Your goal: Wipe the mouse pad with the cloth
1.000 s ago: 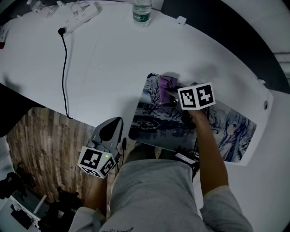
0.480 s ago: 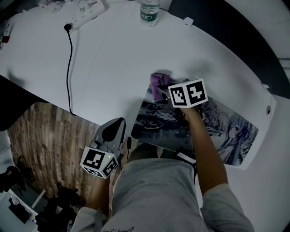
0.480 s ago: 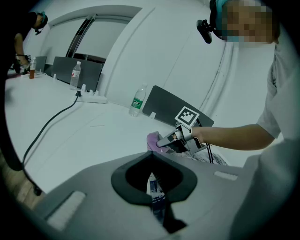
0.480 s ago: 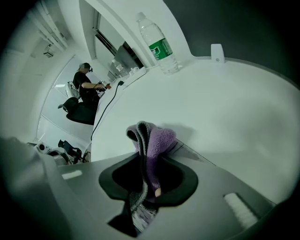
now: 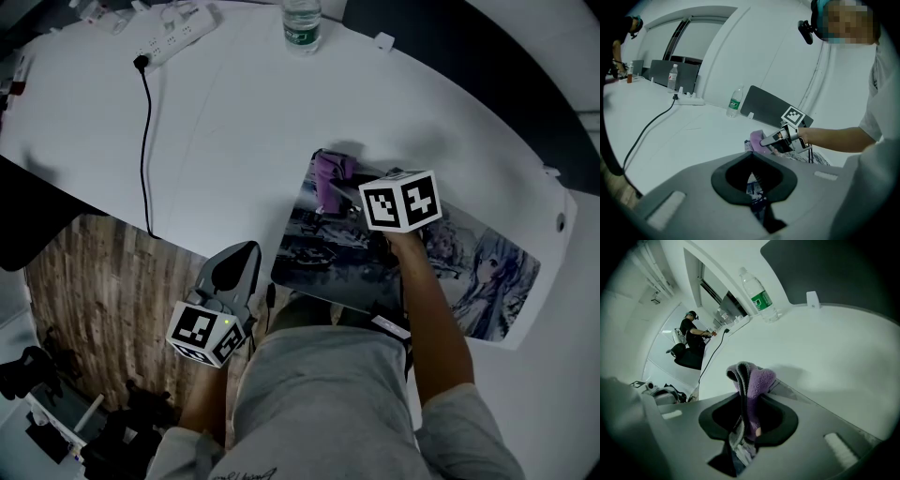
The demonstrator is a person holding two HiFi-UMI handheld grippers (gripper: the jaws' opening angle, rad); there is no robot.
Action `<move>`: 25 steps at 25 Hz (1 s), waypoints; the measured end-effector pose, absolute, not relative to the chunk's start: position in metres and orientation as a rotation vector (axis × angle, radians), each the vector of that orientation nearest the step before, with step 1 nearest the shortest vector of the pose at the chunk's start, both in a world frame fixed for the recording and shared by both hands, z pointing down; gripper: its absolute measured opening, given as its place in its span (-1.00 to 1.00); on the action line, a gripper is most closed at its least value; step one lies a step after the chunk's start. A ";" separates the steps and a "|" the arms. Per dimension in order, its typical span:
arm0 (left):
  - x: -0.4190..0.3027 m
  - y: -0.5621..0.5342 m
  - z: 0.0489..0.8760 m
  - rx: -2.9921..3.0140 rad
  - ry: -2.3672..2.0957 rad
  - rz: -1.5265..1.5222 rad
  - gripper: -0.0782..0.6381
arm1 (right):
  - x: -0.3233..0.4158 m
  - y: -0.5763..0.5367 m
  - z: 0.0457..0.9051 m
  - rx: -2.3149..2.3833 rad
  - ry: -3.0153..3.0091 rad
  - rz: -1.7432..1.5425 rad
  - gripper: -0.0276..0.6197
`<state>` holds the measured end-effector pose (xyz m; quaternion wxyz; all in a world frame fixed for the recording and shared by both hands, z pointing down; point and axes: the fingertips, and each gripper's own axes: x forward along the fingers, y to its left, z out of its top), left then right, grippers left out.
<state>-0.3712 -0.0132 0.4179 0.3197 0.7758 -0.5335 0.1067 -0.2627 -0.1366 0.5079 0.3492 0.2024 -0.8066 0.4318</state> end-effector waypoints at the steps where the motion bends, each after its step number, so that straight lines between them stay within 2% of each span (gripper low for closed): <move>1: -0.367 -0.014 0.418 2.049 -1.395 0.286 -0.74 | -0.257 -0.134 0.504 0.523 -2.100 1.121 -0.61; 11: -0.280 -0.027 0.409 2.178 -1.260 0.335 -0.74 | -0.154 -0.109 0.466 0.630 -2.168 1.203 -0.61; 25: -0.082 -0.023 0.392 2.393 -0.949 0.414 -0.74 | 0.112 -0.049 0.448 1.005 -2.070 1.293 -0.61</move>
